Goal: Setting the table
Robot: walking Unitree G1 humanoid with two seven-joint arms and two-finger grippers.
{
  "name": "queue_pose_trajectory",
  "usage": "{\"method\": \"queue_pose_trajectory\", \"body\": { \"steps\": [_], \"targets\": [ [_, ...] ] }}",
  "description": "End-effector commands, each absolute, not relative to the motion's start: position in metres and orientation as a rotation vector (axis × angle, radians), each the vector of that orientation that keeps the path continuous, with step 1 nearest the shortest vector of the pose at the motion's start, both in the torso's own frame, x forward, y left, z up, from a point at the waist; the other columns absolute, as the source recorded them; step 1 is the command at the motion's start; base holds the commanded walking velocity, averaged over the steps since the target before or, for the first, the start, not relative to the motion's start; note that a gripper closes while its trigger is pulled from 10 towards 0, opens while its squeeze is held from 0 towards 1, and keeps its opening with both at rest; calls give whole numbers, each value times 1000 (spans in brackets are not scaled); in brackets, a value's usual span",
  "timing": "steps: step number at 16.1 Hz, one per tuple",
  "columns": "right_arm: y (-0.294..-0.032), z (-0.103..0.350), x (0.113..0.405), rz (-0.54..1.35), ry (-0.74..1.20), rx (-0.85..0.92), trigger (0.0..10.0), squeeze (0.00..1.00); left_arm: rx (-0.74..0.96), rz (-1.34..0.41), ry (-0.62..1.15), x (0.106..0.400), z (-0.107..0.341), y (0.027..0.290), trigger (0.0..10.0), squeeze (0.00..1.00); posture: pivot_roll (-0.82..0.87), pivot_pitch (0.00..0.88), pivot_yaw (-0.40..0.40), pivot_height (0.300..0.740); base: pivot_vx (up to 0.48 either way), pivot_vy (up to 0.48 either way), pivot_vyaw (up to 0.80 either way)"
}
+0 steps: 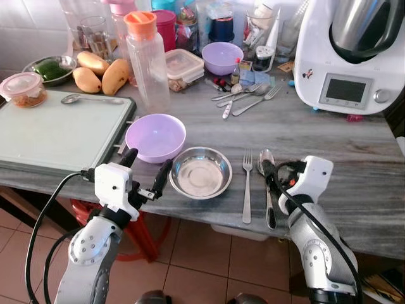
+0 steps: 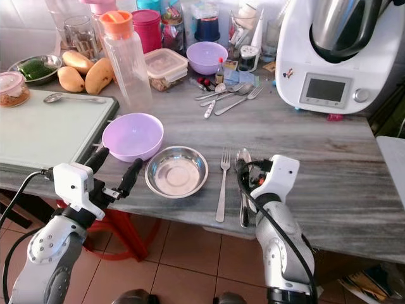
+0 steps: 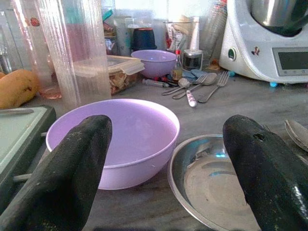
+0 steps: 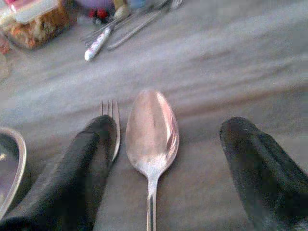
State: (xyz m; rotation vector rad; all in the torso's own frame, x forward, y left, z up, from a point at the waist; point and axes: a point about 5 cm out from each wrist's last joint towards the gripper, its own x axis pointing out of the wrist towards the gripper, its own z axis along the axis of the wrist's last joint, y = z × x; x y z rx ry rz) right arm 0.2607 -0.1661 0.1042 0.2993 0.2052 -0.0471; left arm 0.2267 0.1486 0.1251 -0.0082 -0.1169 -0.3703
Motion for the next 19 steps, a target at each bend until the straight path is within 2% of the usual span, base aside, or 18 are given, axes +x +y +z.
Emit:
{"method": "queue_pose_trajectory", "body": {
  "steps": [1, 3, 7, 8, 9, 10, 11, 13, 19],
  "targets": [
    [-167, 117, 262, -43, 124, 275, 10000, 1000, 5, -339, -95, 228, 121, 148, 10000, 0, 34, 0, 17, 740, 0, 0, 0],
    [-168, 122, 262, -48, 67, 228, 10000, 1000, 4, -249, -12, 231, 107, 148, 10000, 0, 27, 0, 10, 740, 0, 0, 0],
    [-171, 122, 260, -54, 5, 150, 10000, 1000, 59, -182, -5, 244, 105, 142, 10000, 0, 24, 0, 15, 740, 0, 0, 0],
    [-173, 128, 262, -61, -34, 107, 10000, 973, 61, -161, -24, 248, 108, 143, 10000, 0, 13, 0, 20, 740, 0, 0, 0],
    [-174, 132, 264, -60, -57, 92, 10000, 675, 61, -153, -30, 251, 109, 143, 10000, 0, 9, 0, 21, 740, 0, 0, 0],
    [-177, 134, 266, -72, -67, 79, 10000, 161, 59, -149, -32, 252, 110, 142, 10000, 0, 7, 0, 21, 740, 0, 0, 0],
    [-178, 134, 266, -73, -68, 78, 10000, 0, 60, -148, -35, 253, 110, 142, 10000, 0, 6, 0, 20, 740, 0, 0, 0],
    [-179, 133, 266, -71, -72, 71, 10000, 0, 62, -144, -44, 255, 112, 140, 10000, 0, 4, 0, 18, 740, 0, 0, 0],
    [-175, 133, 269, -64, -77, 75, 10000, 0, 59, -132, -54, 257, 114, 140, 10000, 0, 7, 0, 13, 740, -255, 0, 0]
  ]
}}
